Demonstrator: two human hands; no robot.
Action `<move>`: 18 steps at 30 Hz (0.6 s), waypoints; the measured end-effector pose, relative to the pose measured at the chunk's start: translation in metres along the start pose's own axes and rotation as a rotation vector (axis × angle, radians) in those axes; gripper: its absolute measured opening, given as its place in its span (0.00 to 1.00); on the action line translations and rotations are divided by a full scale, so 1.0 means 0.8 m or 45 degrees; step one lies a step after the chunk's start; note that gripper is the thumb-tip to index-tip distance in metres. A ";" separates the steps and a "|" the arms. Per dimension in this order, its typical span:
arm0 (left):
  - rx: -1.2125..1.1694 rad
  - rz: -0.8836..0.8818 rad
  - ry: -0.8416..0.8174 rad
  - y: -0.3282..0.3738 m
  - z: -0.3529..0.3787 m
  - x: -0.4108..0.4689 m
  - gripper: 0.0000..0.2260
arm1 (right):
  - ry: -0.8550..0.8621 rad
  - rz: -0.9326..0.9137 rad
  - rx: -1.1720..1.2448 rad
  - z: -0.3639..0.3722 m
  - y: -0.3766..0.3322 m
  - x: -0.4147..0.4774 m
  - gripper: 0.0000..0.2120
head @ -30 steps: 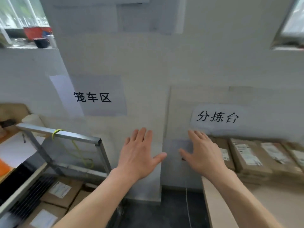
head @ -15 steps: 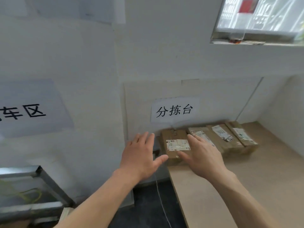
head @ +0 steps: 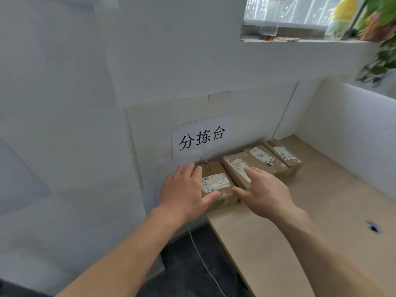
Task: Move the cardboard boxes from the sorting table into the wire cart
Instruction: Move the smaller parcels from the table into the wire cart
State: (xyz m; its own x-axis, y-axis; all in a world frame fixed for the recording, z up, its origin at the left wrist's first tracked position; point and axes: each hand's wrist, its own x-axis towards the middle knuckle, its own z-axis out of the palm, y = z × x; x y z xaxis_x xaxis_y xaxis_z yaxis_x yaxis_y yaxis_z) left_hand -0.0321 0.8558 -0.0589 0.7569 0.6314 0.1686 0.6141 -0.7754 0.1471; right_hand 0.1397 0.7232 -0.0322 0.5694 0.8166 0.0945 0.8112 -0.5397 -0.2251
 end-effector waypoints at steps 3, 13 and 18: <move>-0.017 0.033 -0.035 0.002 0.003 0.011 0.43 | -0.007 0.065 -0.031 0.004 0.007 0.001 0.30; -0.026 0.041 -0.099 0.019 0.041 0.066 0.39 | -0.062 0.168 -0.025 0.024 0.055 0.047 0.31; -0.018 -0.016 -0.198 0.029 0.074 0.105 0.41 | -0.159 0.210 0.002 0.048 0.090 0.086 0.31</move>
State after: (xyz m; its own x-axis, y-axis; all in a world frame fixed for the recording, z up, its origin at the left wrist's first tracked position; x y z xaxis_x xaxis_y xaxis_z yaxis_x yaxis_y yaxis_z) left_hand 0.0591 0.8905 -0.0991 0.7755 0.6312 0.0138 0.6211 -0.7667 0.1624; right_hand 0.2323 0.7480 -0.0790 0.6735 0.7363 -0.0649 0.7081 -0.6679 -0.2292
